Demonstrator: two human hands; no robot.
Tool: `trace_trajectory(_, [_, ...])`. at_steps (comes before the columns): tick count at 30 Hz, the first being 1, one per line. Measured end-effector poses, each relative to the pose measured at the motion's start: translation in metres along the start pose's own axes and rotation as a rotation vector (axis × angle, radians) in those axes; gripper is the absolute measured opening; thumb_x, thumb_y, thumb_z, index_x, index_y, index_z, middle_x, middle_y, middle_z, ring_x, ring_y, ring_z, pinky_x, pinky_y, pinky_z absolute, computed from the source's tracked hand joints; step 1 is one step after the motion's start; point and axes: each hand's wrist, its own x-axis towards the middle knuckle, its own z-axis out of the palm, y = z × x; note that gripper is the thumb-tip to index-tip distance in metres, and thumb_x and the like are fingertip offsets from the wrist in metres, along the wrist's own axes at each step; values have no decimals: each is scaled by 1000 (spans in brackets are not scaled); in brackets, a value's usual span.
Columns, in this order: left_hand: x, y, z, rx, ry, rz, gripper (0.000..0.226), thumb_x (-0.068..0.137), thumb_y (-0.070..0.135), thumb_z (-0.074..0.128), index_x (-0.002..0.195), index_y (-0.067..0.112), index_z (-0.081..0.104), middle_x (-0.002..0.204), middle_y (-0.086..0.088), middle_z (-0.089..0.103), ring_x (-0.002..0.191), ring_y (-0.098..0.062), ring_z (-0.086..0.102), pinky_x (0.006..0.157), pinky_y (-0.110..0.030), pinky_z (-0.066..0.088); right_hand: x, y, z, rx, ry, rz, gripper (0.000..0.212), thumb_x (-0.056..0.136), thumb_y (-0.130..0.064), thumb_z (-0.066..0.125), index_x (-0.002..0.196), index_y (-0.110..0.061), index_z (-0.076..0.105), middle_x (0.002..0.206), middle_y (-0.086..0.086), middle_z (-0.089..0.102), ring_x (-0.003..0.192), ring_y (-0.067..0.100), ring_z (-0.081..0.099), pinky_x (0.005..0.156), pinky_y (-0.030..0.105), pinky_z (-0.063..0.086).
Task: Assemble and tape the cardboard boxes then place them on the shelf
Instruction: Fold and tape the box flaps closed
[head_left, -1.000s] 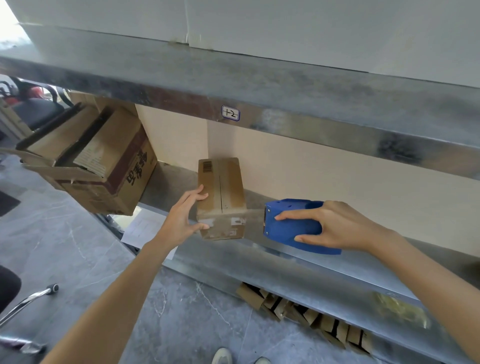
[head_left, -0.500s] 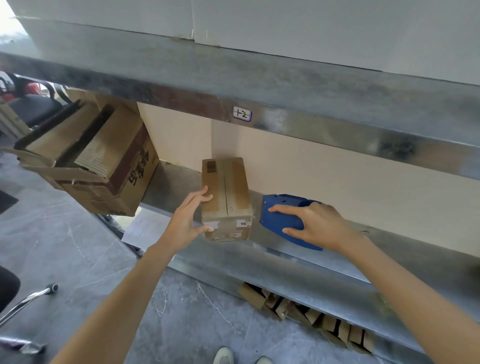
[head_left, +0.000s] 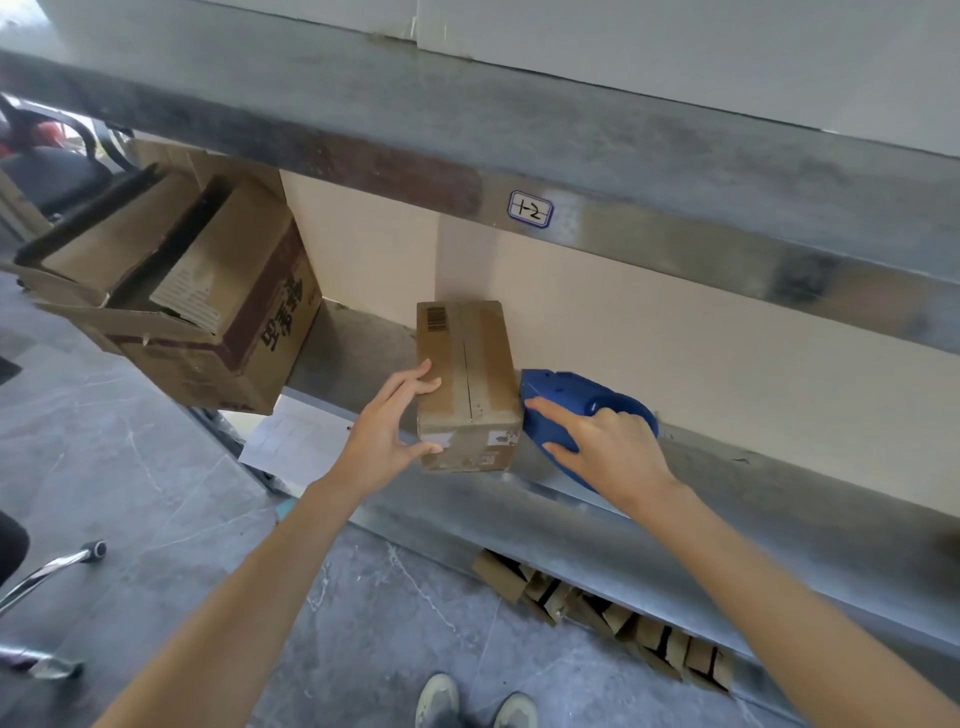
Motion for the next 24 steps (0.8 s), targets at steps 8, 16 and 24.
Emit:
trace_trajectory(8, [0, 5, -1, -12, 1, -26, 75, 70, 26, 88, 136, 24, 52, 153, 19, 36, 136, 7, 36, 111, -25, 40, 26, 32, 48, 475, -26, 289, 53, 97, -45, 52, 146, -48, 30, 82, 3, 64, 59, 18, 55, 53, 31, 46])
trace_trajectory(16, [0, 7, -1, -53, -1, -51, 74, 71, 20, 88, 136, 23, 52, 153, 17, 37, 139, 1, 37, 110, -27, 42, 24, 58, 97, 631, -78, 288, 57, 99, -34, 51, 147, -50, 25, 62, 11, 59, 49, 24, 52, 54, 35, 45])
trace_trajectory(24, [0, 6, -1, -41, 2, -69, 75, 71, 21, 89, 136, 24, 52, 153, 16, 37, 138, -1, 37, 109, -27, 43, 29, 60, 105, 684, -45, 315, 80, 97, -34, 59, 153, -48, 3, 62, 19, 56, 50, 30, 50, 55, 46, 51])
